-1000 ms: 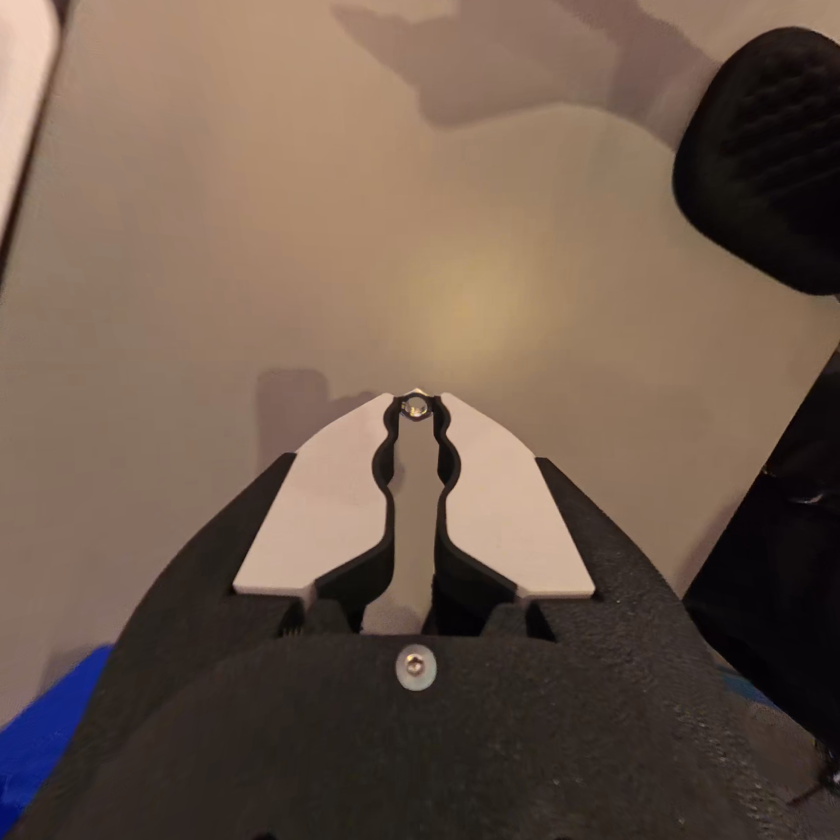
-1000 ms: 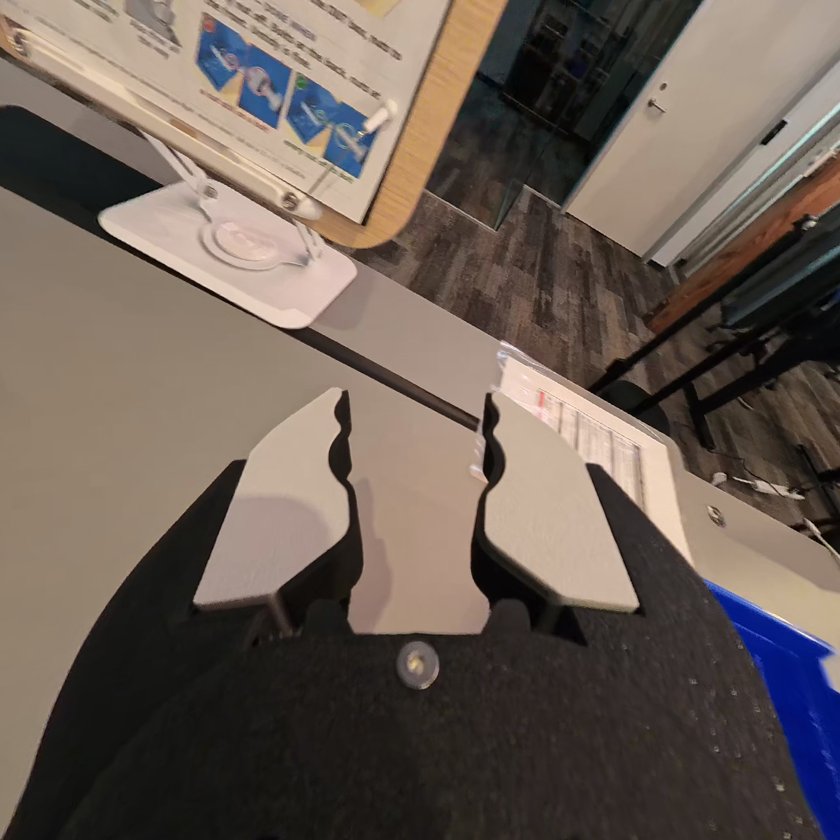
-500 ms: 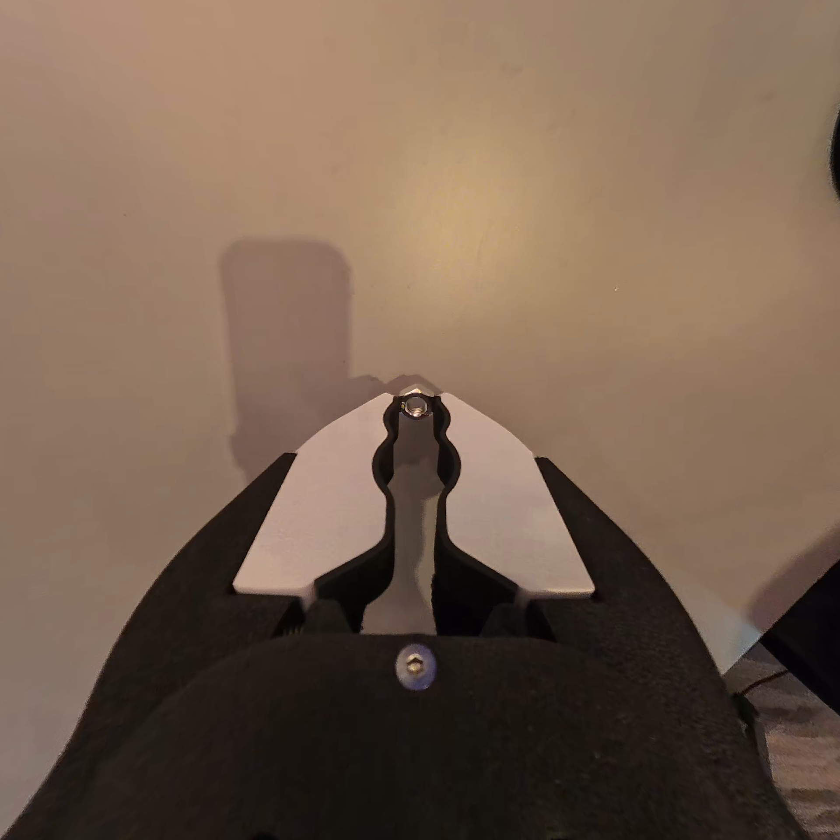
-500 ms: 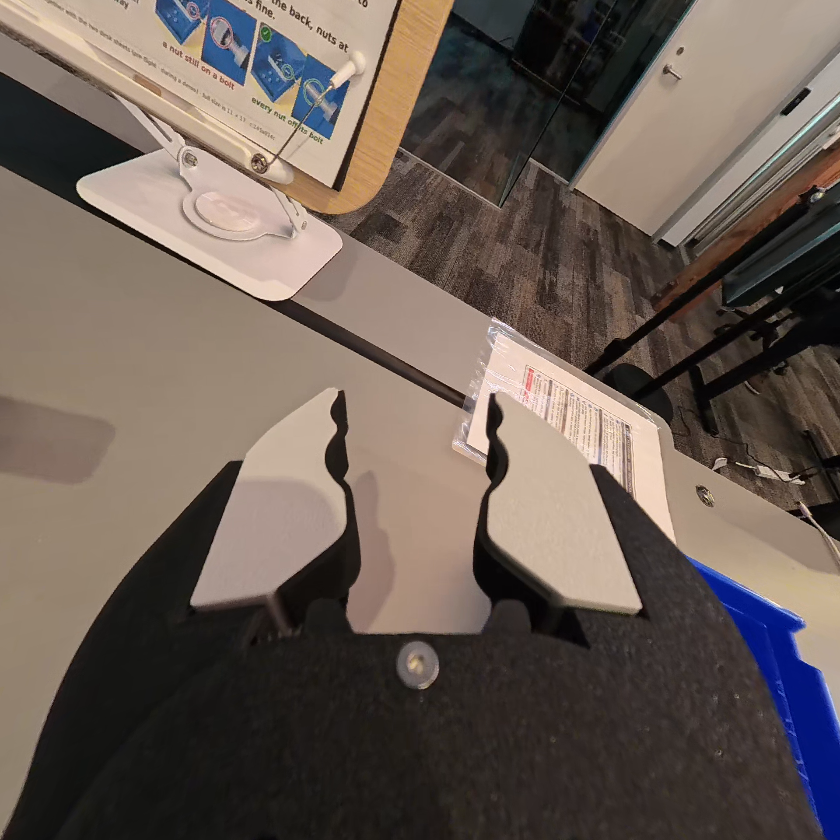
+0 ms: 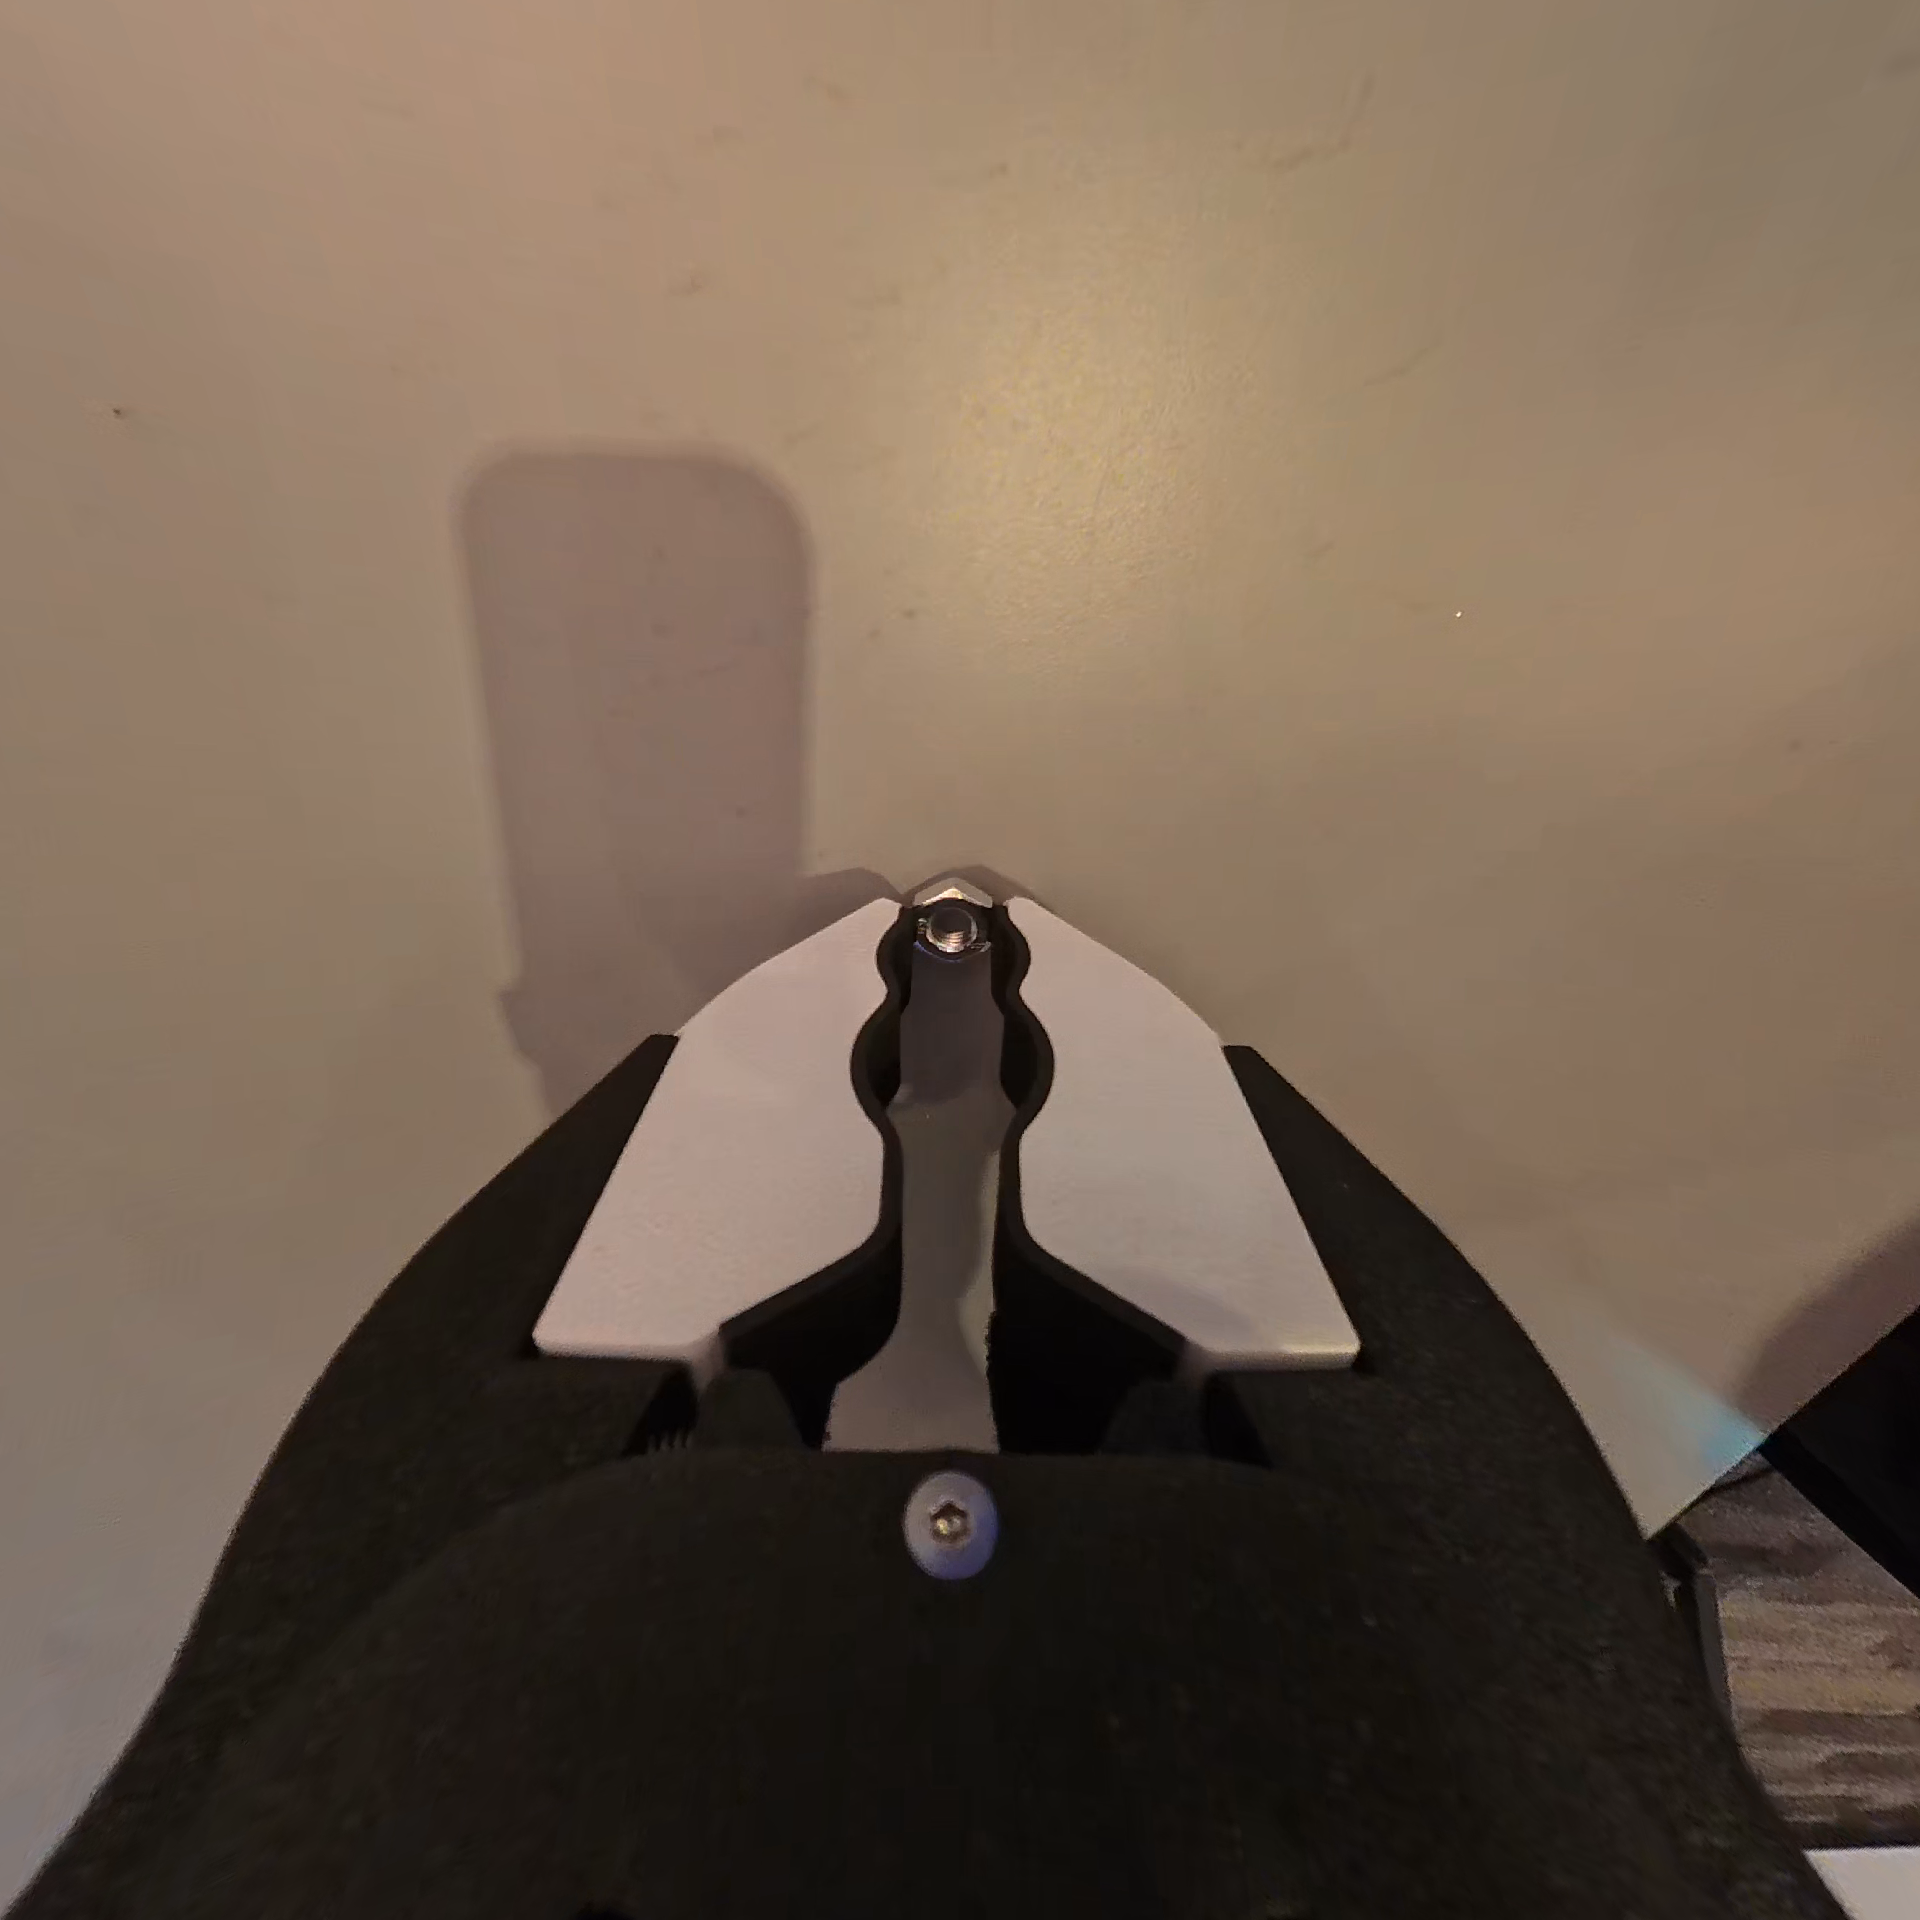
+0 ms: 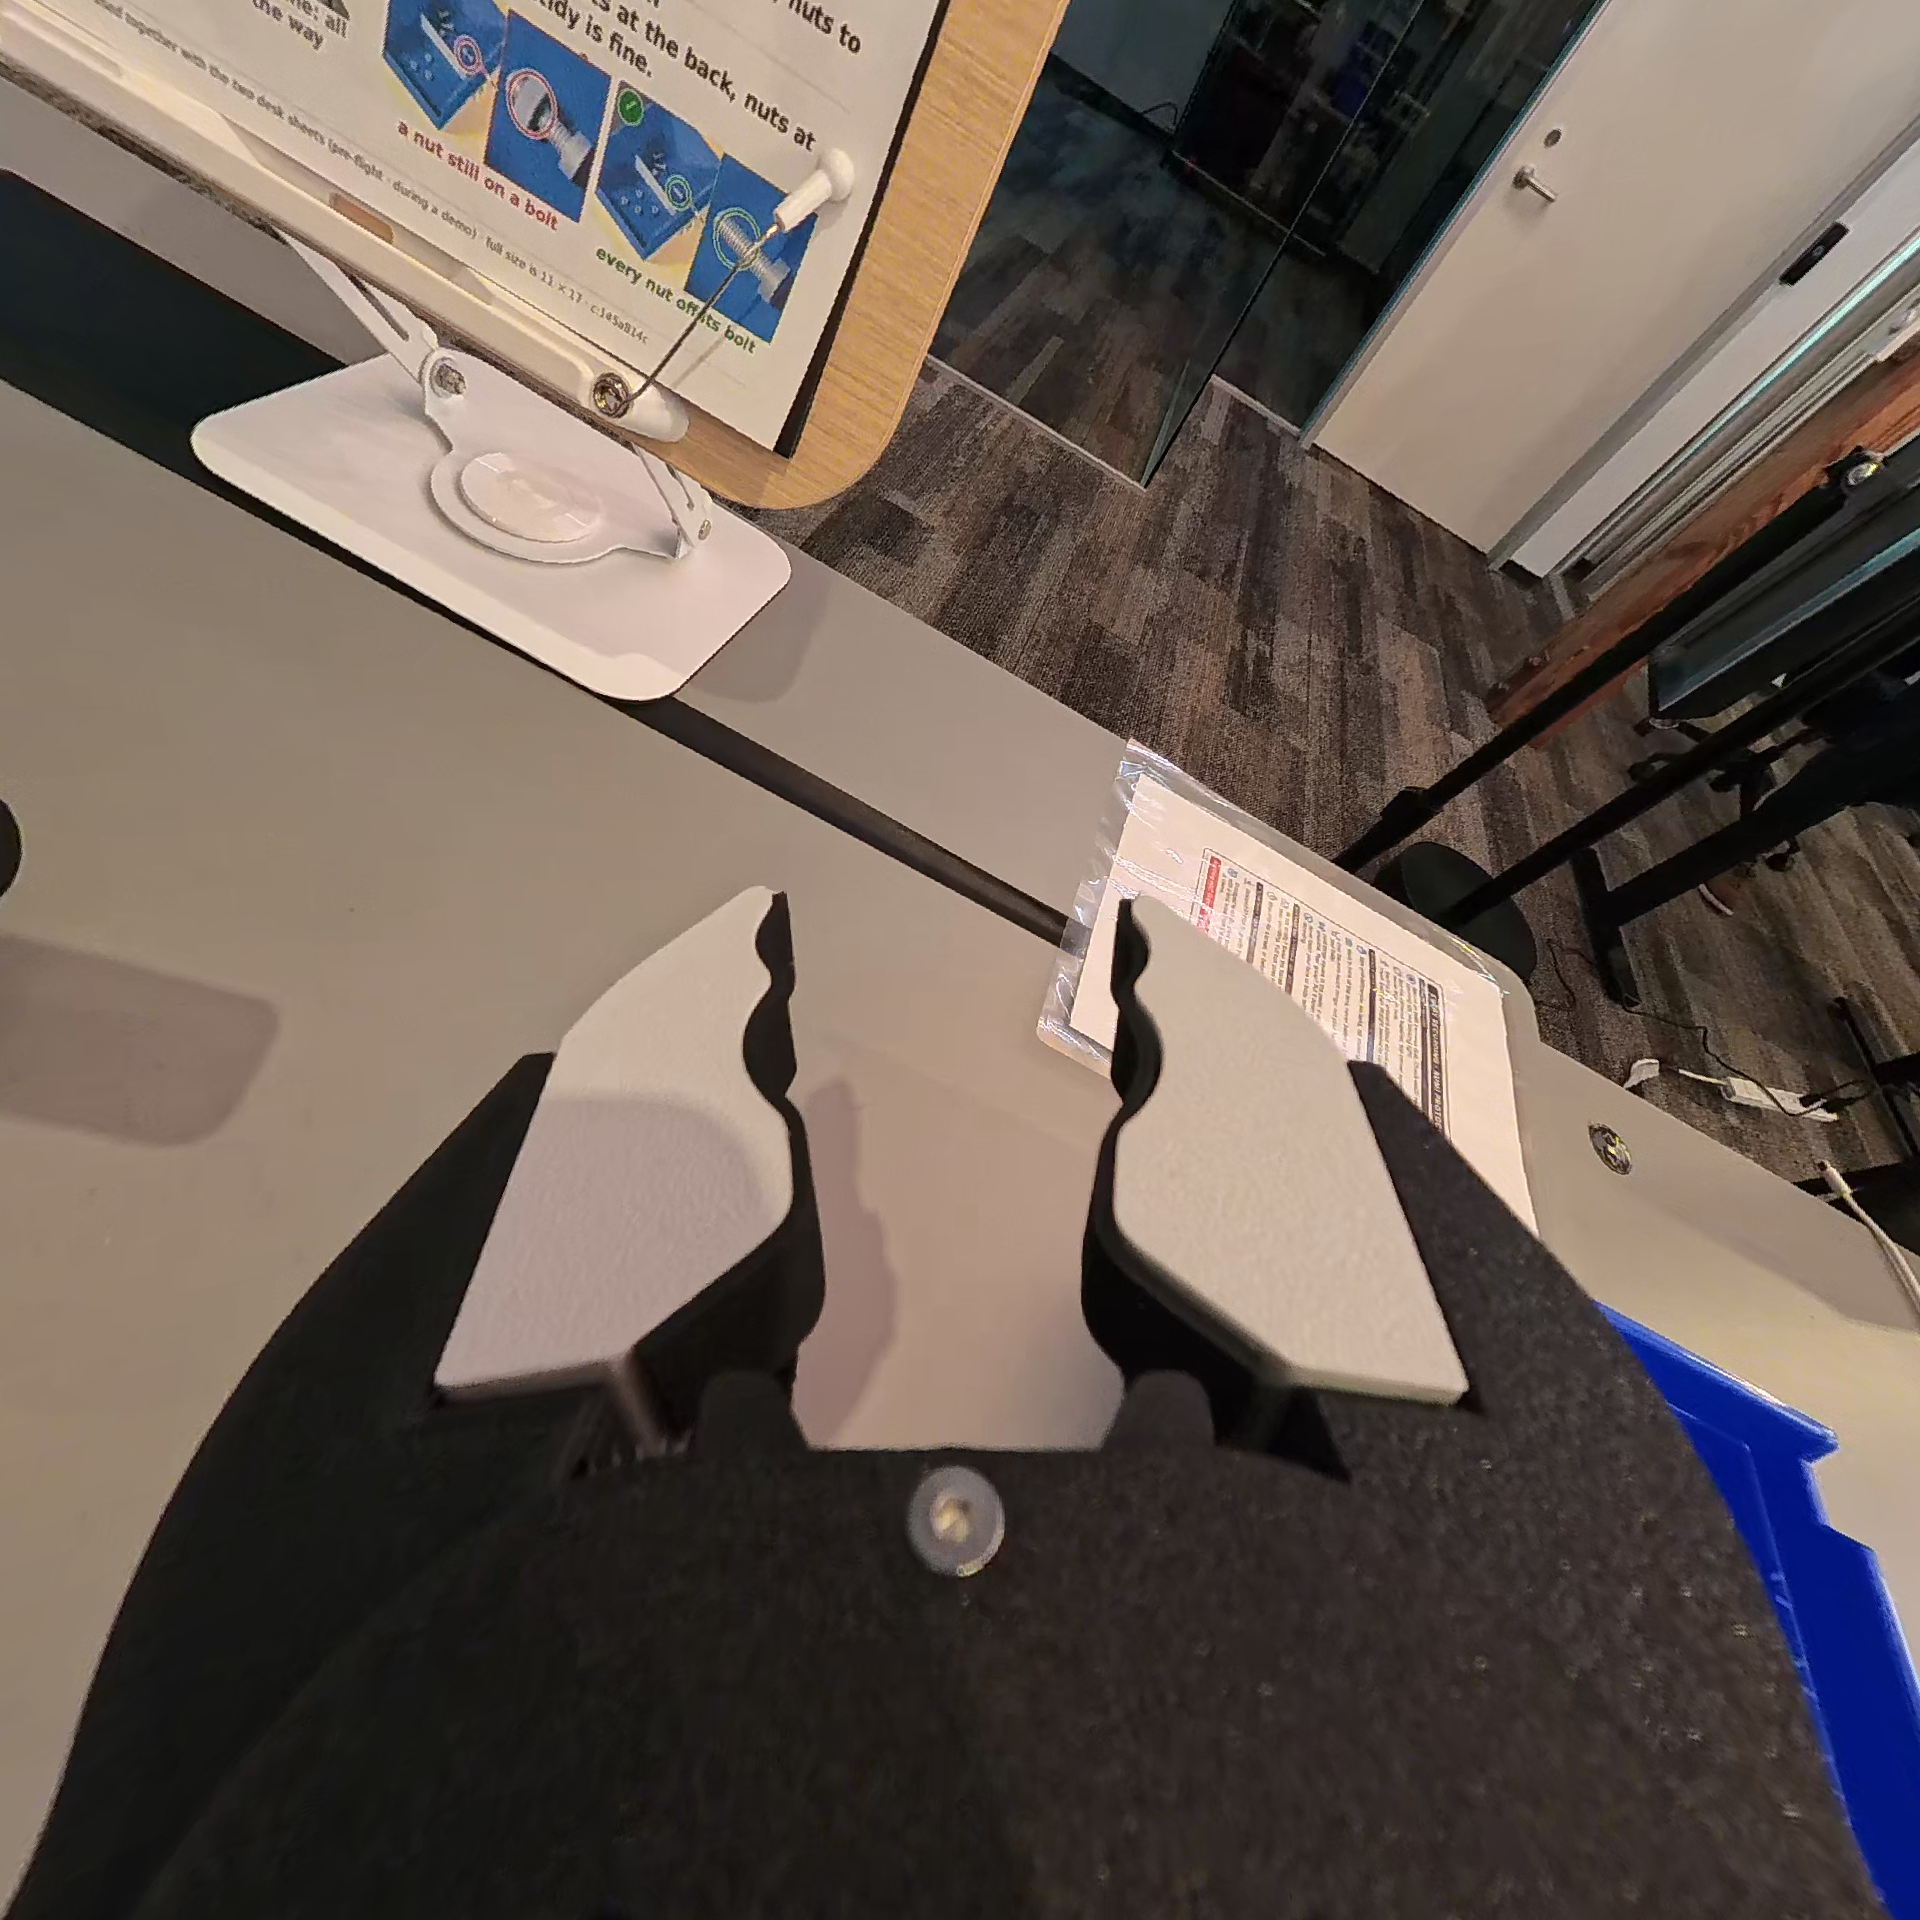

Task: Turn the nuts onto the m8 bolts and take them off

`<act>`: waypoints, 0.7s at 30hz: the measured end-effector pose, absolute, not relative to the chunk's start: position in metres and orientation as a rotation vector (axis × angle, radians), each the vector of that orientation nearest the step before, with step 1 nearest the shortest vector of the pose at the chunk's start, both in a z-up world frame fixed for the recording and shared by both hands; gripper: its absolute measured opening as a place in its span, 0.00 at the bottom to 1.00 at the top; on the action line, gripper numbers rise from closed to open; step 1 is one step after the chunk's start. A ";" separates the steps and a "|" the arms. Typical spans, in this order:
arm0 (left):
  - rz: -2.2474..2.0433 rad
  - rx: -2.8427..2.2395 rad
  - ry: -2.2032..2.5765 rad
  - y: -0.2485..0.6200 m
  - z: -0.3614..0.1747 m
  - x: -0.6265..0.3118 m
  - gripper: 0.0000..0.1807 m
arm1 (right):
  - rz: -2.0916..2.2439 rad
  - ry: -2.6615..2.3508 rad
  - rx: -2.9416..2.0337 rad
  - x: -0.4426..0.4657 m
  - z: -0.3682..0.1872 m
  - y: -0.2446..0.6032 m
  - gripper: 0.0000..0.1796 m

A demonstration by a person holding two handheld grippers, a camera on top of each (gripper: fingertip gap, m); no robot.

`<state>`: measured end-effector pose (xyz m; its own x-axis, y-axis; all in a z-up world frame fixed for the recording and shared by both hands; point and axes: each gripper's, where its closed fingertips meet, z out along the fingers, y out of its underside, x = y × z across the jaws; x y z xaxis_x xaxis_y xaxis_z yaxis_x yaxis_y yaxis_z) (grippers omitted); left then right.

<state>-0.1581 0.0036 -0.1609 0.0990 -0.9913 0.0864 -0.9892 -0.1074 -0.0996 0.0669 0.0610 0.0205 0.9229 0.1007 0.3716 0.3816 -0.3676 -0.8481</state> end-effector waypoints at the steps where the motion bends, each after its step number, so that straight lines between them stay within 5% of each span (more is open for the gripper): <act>1: -0.204 -2.314 2.089 0.003 -0.161 -0.158 0.08 | -0.306 -0.348 -1.938 0.067 0.021 0.061 0.32; 21: -0.294 -2.252 1.929 0.015 -0.128 -0.153 0.13 | -0.303 -0.340 -1.934 0.069 0.021 0.058 0.32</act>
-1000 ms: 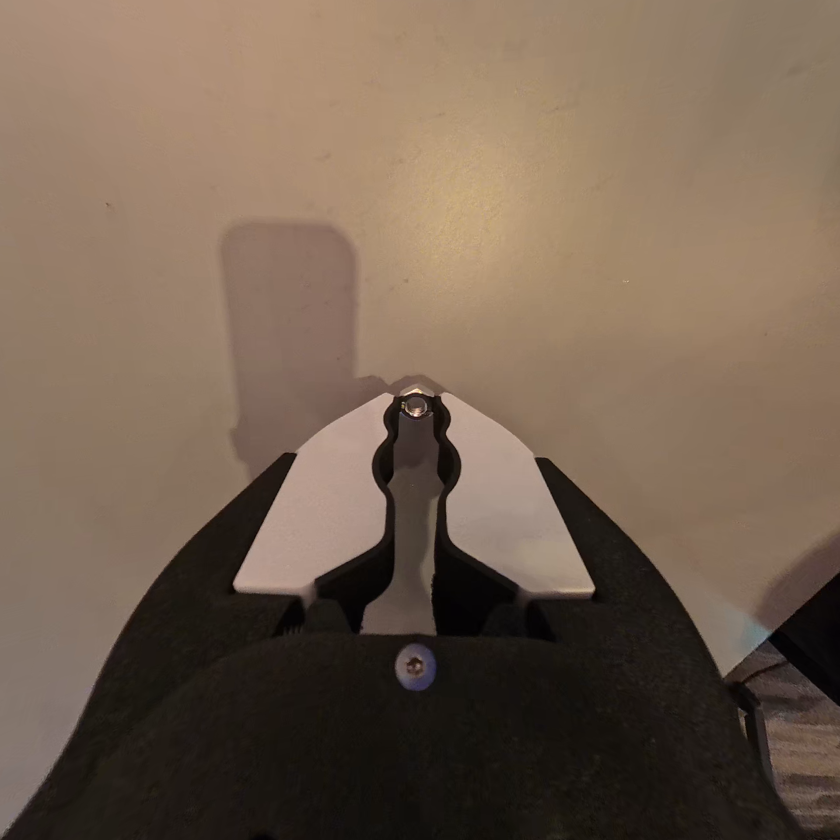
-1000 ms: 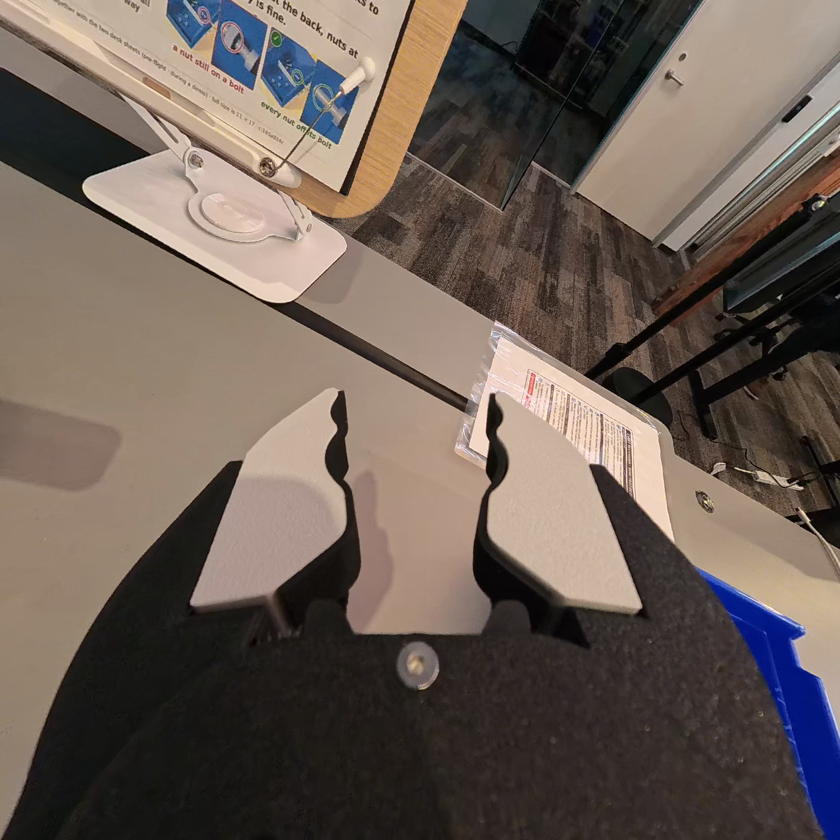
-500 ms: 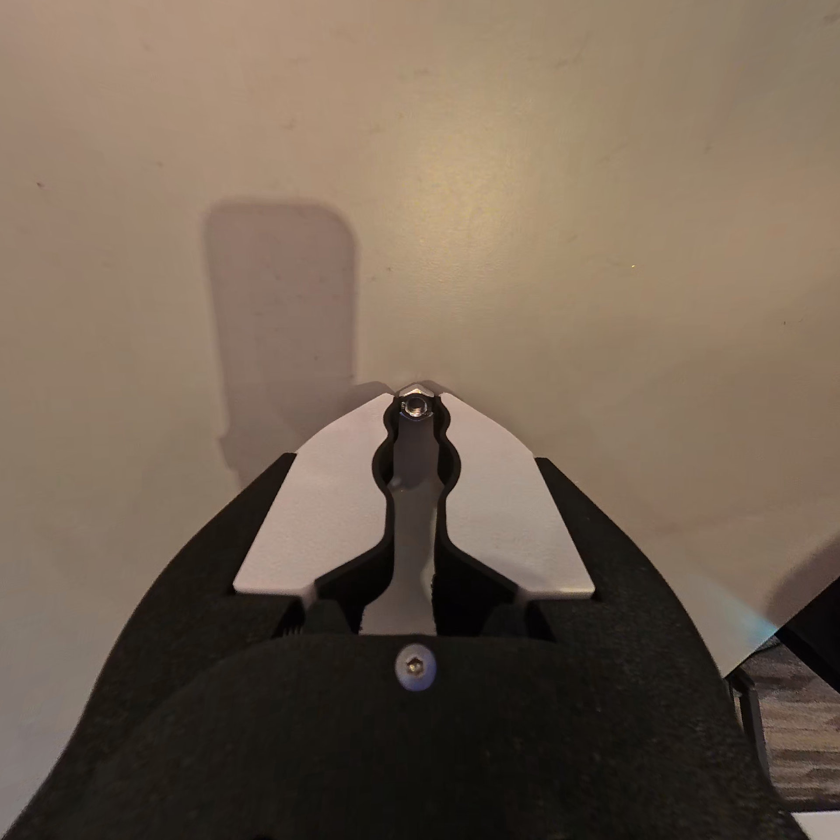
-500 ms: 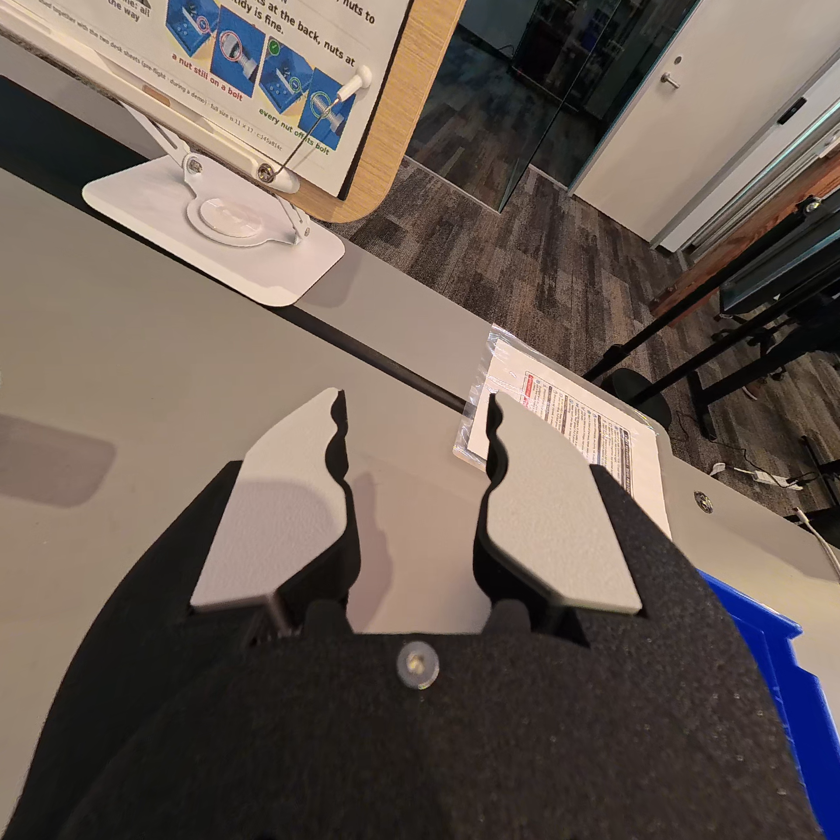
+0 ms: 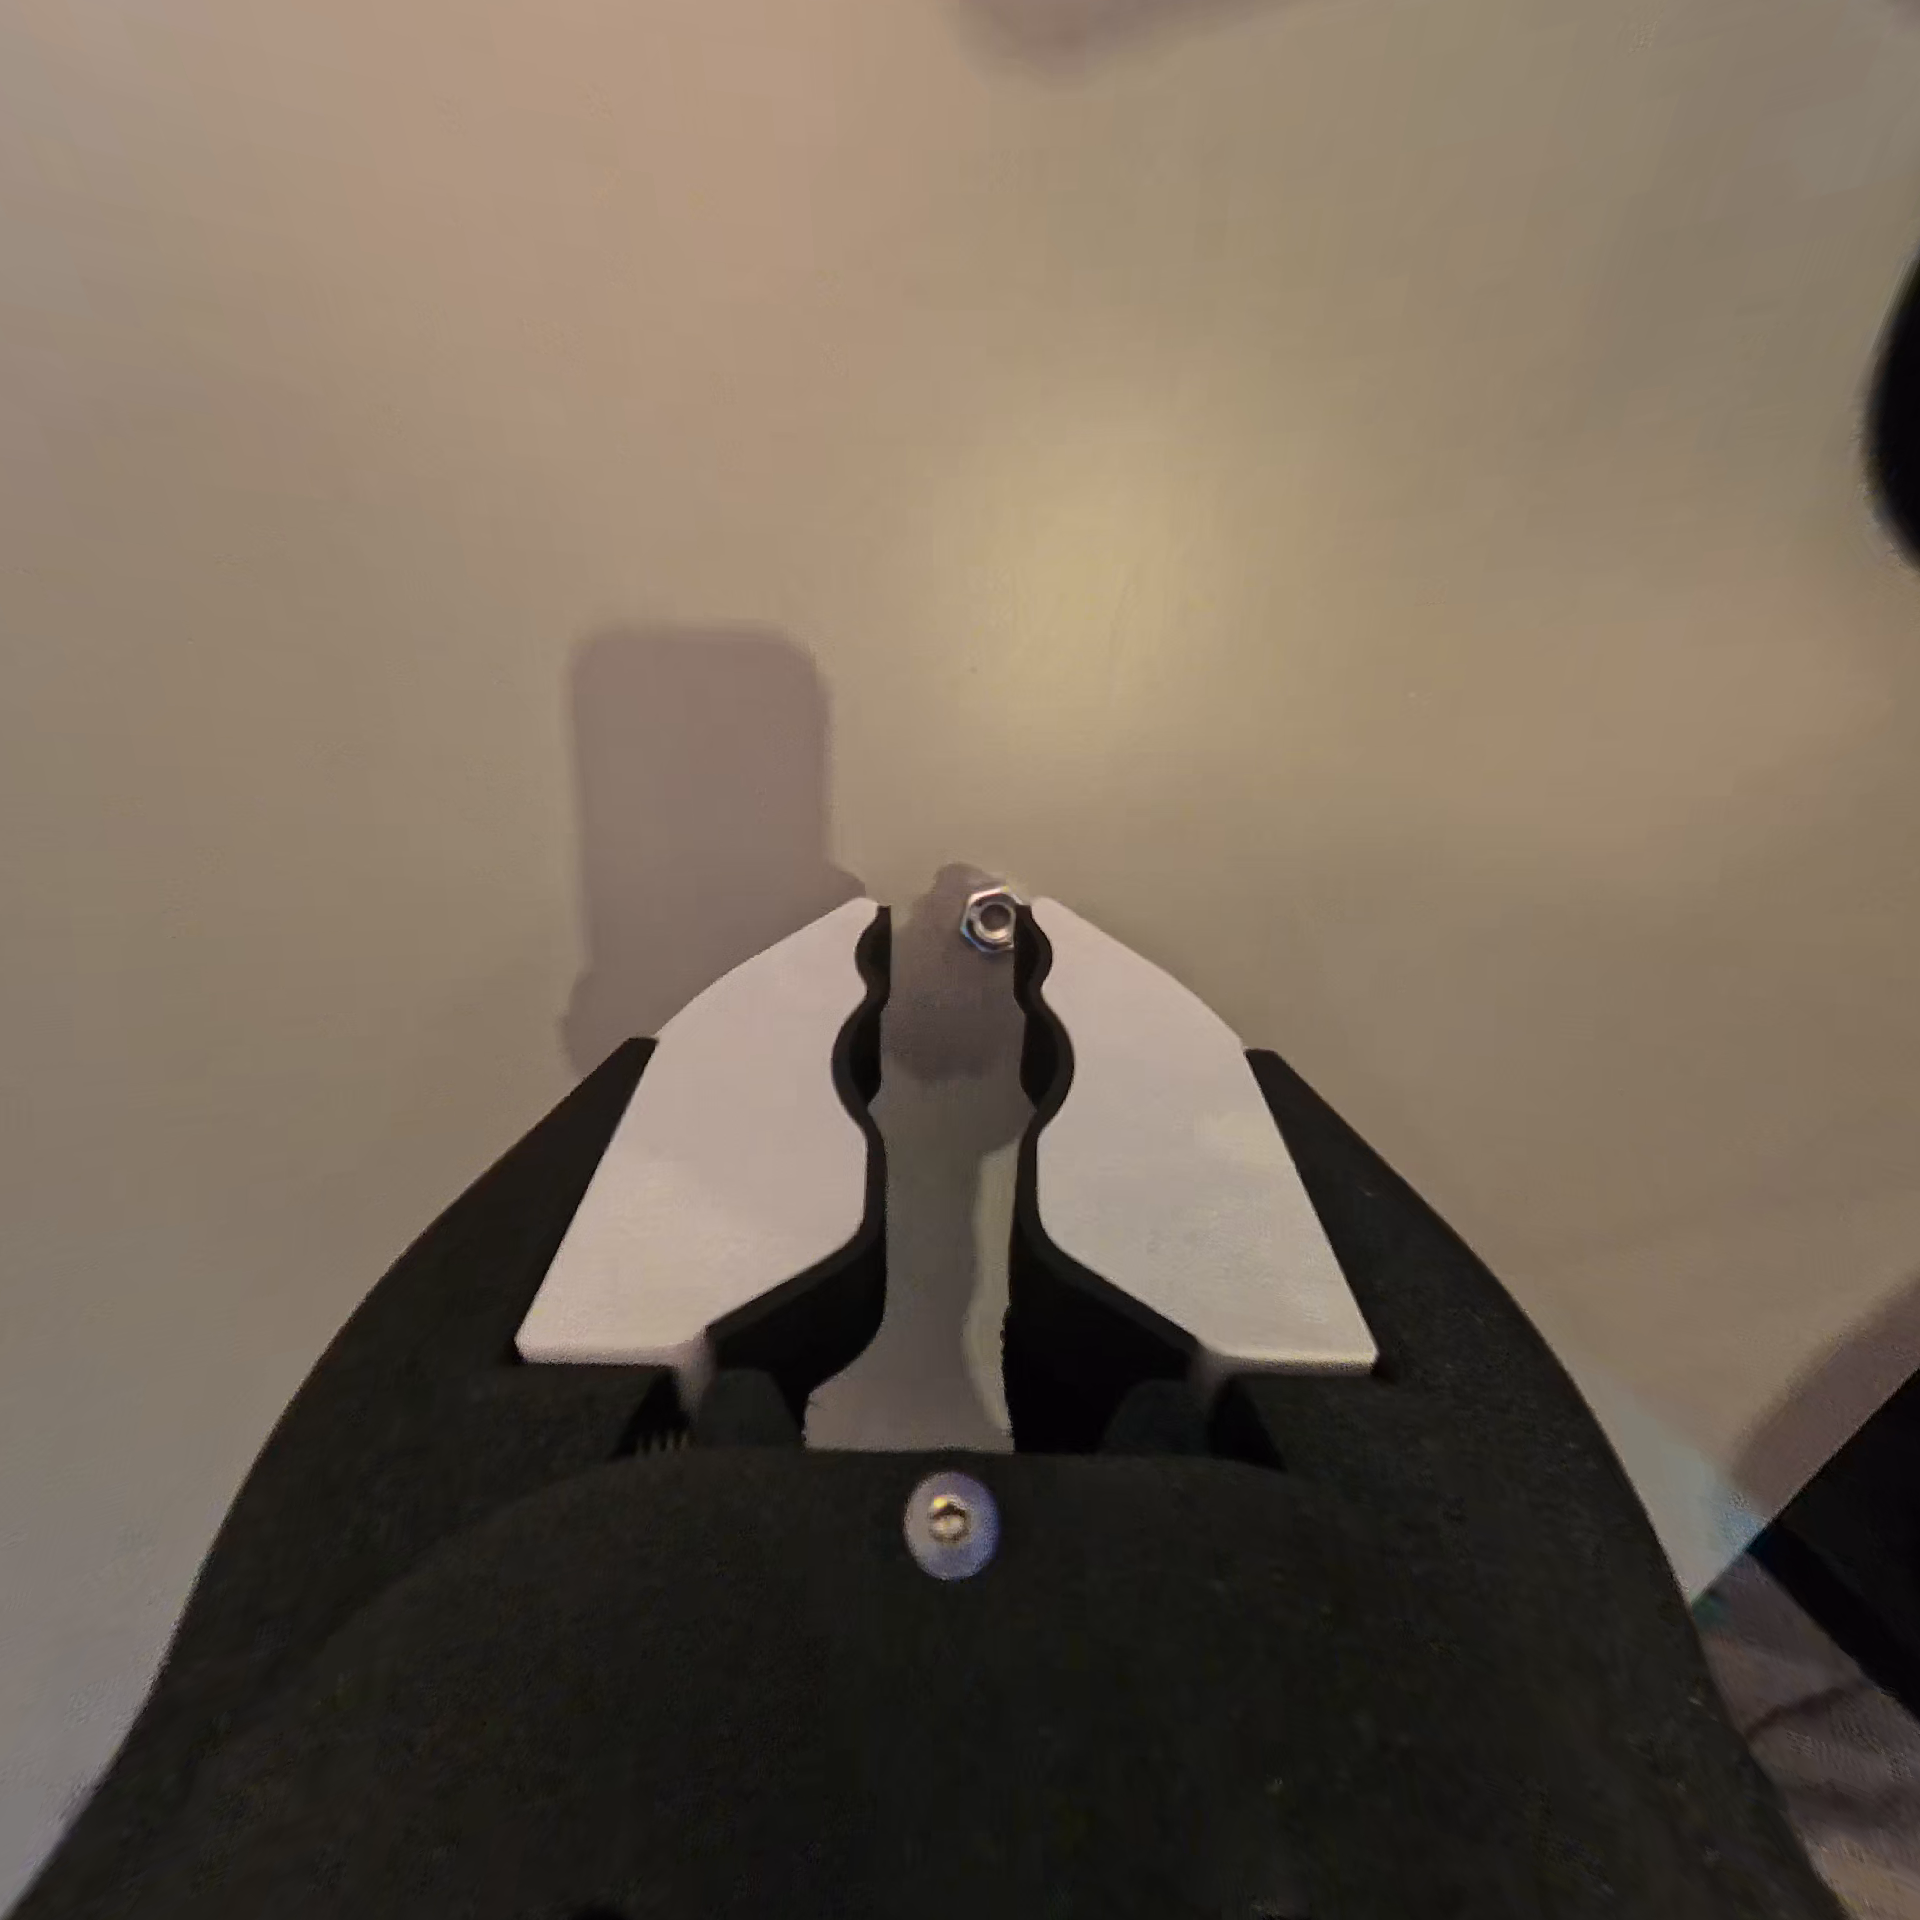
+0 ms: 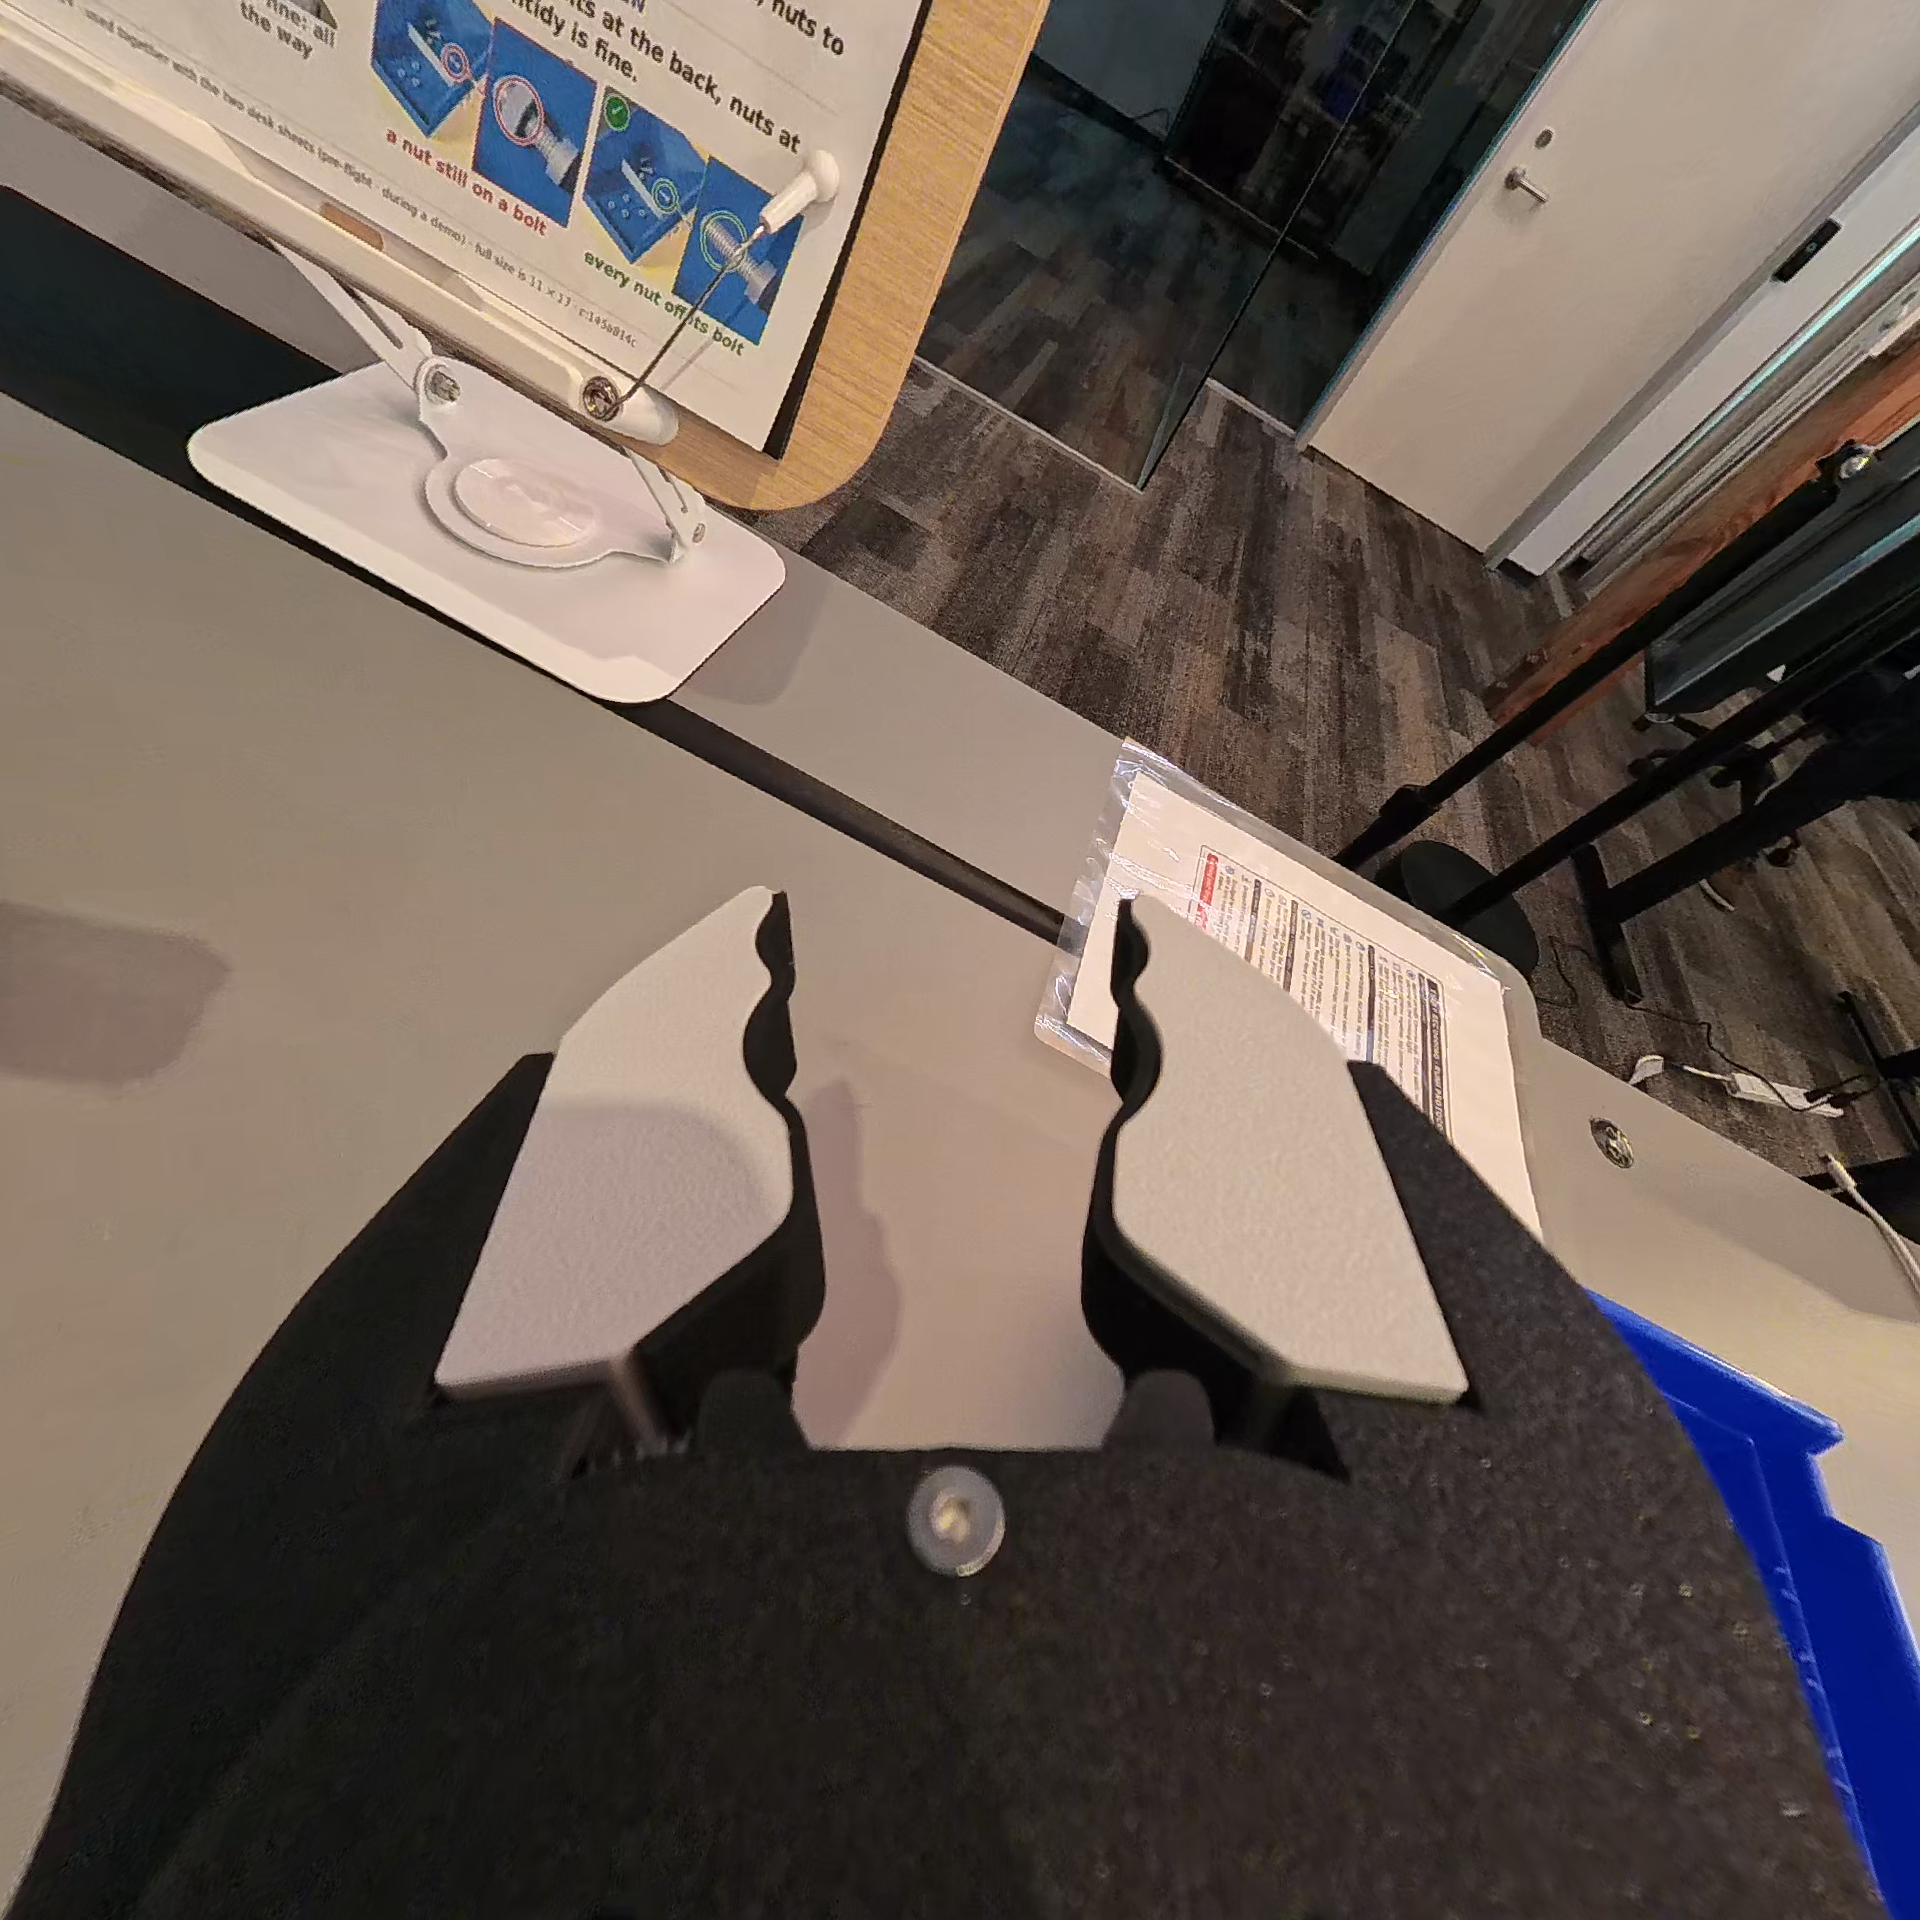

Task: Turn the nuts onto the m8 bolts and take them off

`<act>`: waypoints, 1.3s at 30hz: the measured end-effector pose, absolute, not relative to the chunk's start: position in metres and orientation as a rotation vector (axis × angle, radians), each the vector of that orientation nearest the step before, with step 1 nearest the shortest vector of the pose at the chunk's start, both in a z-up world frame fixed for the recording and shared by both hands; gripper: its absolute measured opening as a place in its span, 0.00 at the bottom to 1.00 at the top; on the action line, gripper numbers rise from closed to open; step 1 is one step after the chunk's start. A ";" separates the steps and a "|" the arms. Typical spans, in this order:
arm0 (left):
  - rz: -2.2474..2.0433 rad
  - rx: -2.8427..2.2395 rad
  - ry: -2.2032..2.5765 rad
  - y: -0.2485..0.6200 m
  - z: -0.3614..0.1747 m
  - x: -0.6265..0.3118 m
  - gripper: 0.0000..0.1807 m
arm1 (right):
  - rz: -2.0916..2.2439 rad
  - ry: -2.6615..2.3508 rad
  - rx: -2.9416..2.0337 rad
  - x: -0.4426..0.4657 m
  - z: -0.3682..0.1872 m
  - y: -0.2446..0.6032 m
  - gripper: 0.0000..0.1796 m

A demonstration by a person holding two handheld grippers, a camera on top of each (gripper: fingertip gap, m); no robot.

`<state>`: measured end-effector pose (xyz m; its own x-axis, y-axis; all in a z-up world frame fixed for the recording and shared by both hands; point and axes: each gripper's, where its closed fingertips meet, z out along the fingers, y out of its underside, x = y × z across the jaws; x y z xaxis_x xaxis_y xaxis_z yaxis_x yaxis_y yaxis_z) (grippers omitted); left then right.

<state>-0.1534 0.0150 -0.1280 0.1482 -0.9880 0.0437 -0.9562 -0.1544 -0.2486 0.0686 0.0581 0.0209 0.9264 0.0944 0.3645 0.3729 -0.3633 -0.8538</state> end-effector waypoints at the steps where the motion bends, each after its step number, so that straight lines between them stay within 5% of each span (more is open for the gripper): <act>1: -0.324 -2.233 1.893 0.018 -0.112 -0.156 0.13 | -0.301 -0.337 -1.935 0.069 0.021 0.057 0.32; 8: -0.227 -2.148 1.556 0.068 0.027 -0.271 0.16 | -0.308 -0.314 -1.946 0.078 0.018 0.056 0.32; 12: -0.001 -2.267 1.404 0.103 0.055 -0.391 0.17 | -0.330 -0.329 -1.974 0.077 0.010 0.060 0.32; 23: 0.191 -2.650 1.363 0.151 -0.064 -0.560 0.14 | -0.431 -0.340 -2.033 0.086 -0.002 0.064 0.32; 39: 0.116 -2.579 1.826 0.165 -0.133 -0.557 0.13 | -0.490 -0.296 -2.060 0.103 -0.002 0.060 0.33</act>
